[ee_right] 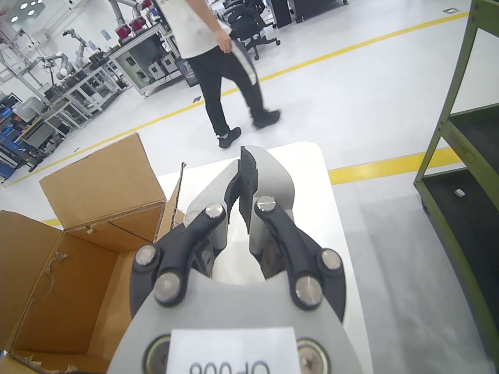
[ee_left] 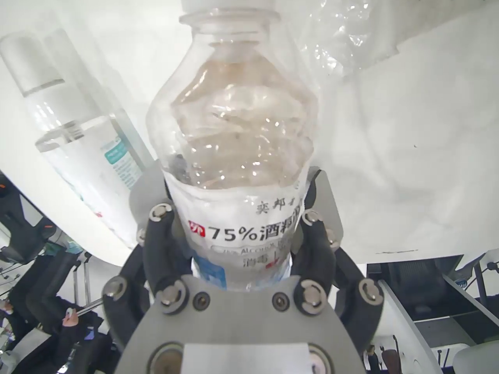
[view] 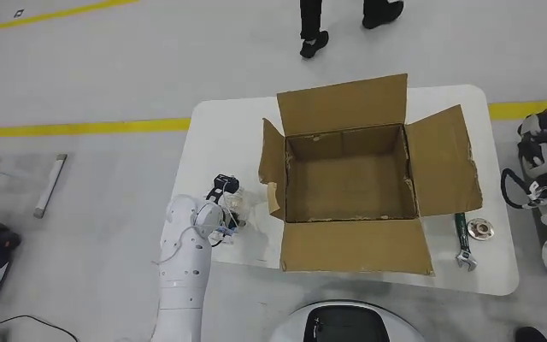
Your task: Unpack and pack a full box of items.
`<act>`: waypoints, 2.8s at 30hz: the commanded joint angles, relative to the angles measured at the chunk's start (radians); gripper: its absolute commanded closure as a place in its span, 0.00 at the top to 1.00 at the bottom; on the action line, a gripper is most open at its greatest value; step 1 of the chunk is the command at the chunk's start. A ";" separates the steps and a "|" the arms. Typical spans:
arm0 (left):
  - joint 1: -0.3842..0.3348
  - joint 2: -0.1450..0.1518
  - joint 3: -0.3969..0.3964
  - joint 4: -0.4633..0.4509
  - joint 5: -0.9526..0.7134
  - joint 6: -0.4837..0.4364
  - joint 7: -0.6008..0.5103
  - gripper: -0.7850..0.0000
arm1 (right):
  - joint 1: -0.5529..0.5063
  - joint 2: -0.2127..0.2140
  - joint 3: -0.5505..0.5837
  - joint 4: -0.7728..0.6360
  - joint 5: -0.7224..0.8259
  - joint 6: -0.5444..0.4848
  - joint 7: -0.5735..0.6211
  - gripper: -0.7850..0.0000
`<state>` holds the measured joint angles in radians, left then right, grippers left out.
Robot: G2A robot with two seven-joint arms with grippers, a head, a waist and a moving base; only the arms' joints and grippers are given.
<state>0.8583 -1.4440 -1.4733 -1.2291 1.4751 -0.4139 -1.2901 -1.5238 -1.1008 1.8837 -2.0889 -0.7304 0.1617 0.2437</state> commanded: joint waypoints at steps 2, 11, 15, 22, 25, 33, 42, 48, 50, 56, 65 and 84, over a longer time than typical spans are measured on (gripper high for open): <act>-0.003 0.004 0.000 -0.010 -0.004 0.006 0.003 0.00 | 0.002 -0.001 0.001 0.000 0.001 -0.001 0.001 0.00; 0.051 0.029 -0.099 -0.298 -0.123 0.009 -0.079 0.00 | 0.001 -0.006 0.018 -0.012 0.037 -0.011 0.006 0.00; 0.071 0.038 -0.140 -0.456 -0.203 0.030 -0.117 0.00 | -0.005 -0.009 0.040 -0.028 0.072 -0.025 0.005 0.00; 0.079 0.043 -0.124 -0.673 -0.357 0.104 -0.193 0.00 | -0.039 -0.010 0.081 -0.065 0.084 -0.103 -0.010 0.00; 0.071 0.047 -0.102 -0.742 -0.377 0.126 -0.211 0.00 | -0.043 -0.010 0.083 -0.067 0.078 -0.113 -0.011 0.00; 0.069 0.048 -0.094 -0.756 -0.379 0.134 -0.212 0.00 | -0.043 -0.010 0.083 -0.067 0.078 -0.113 -0.011 0.00; 0.069 0.048 -0.094 -0.756 -0.379 0.134 -0.212 0.00 | -0.043 -0.010 0.083 -0.067 0.078 -0.113 -0.011 0.00; 0.058 0.059 -0.109 -0.811 -0.406 0.136 -0.136 0.00 | -0.043 -0.010 0.083 -0.067 0.078 -0.113 -0.011 0.00; 0.031 0.063 -0.103 -0.822 -0.396 0.131 -0.145 0.00 | -0.043 -0.010 0.083 -0.067 0.078 -0.113 -0.011 0.00; -0.100 0.068 -0.050 -0.811 -0.484 0.215 -0.217 0.00 | -0.043 -0.010 0.083 -0.067 0.078 -0.113 -0.011 0.00; -0.248 0.045 0.268 -0.712 -0.470 0.444 -0.246 0.00 | -0.043 -0.010 0.083 -0.067 0.078 -0.113 -0.011 0.00; -0.411 -0.012 0.554 -0.508 -0.603 0.665 -0.244 0.00 | -0.043 -0.010 0.083 -0.067 0.078 -0.113 -0.011 0.00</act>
<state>0.4469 -1.4557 -0.9192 -1.7363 0.8716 0.2516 -1.5344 -1.5669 -1.1111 1.9668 -2.1559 -0.6521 0.0484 0.2328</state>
